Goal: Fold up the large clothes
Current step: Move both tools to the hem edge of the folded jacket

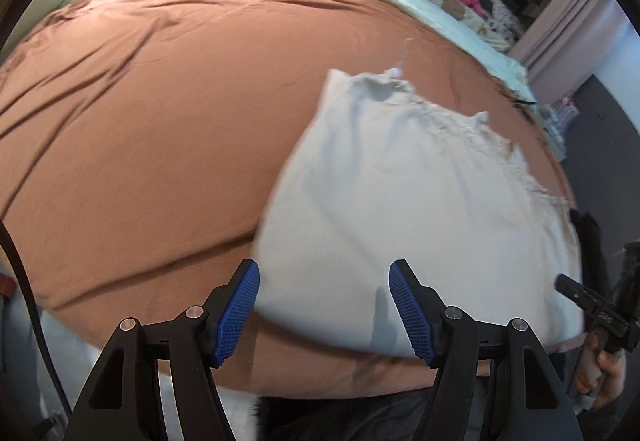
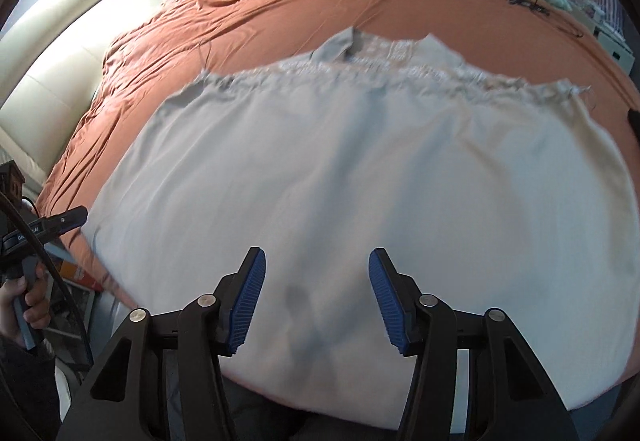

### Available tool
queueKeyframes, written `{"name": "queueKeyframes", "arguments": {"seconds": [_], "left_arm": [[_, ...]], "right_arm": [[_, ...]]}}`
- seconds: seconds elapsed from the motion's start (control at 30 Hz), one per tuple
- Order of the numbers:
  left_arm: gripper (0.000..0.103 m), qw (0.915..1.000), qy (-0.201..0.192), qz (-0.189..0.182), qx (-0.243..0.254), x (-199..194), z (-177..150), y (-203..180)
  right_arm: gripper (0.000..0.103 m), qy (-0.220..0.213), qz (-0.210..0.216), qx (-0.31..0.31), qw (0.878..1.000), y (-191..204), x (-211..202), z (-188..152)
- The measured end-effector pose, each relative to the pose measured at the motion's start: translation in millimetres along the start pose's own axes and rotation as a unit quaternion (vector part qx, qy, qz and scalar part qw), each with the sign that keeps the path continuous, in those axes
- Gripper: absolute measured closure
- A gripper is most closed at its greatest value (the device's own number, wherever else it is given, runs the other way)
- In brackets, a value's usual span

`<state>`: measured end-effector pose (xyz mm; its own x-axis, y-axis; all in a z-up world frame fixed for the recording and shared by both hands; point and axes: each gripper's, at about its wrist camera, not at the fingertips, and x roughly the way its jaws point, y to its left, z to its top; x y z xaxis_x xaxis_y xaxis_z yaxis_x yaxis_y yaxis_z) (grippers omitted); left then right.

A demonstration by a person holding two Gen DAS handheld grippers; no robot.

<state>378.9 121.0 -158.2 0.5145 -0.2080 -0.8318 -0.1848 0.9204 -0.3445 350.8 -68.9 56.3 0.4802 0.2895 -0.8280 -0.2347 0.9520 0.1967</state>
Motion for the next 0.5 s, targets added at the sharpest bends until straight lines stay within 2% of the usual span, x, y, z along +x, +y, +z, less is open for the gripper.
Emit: {"name": "queueKeyframes", "arguments": {"seconds": [0.03,0.2,0.33,0.5], "left_arm": [[0.034,1.0,0.003,0.008,-0.005,0.9,-2.2,5.6],[0.034,0.9985,0.014,-0.02,-0.049,3.6,-10.9,37.9],[0.034,0.9952,0.02,-0.062,-0.073,4.5,-15.5,45.5],[0.034,0.9842,0.031,-0.118,-0.129,12.2,-17.0,53.9]], "right_arm": [[0.052,0.003,-0.001,-0.001,1.0,0.5,4.7,-4.0],[0.056,0.023,-0.007,0.004,1.0,0.5,25.3,-16.7],[0.057,0.015,-0.009,0.019,1.0,0.5,28.1,-26.8],[0.061,0.011,-0.001,0.037,0.999,4.6,19.7,-42.7]]}}
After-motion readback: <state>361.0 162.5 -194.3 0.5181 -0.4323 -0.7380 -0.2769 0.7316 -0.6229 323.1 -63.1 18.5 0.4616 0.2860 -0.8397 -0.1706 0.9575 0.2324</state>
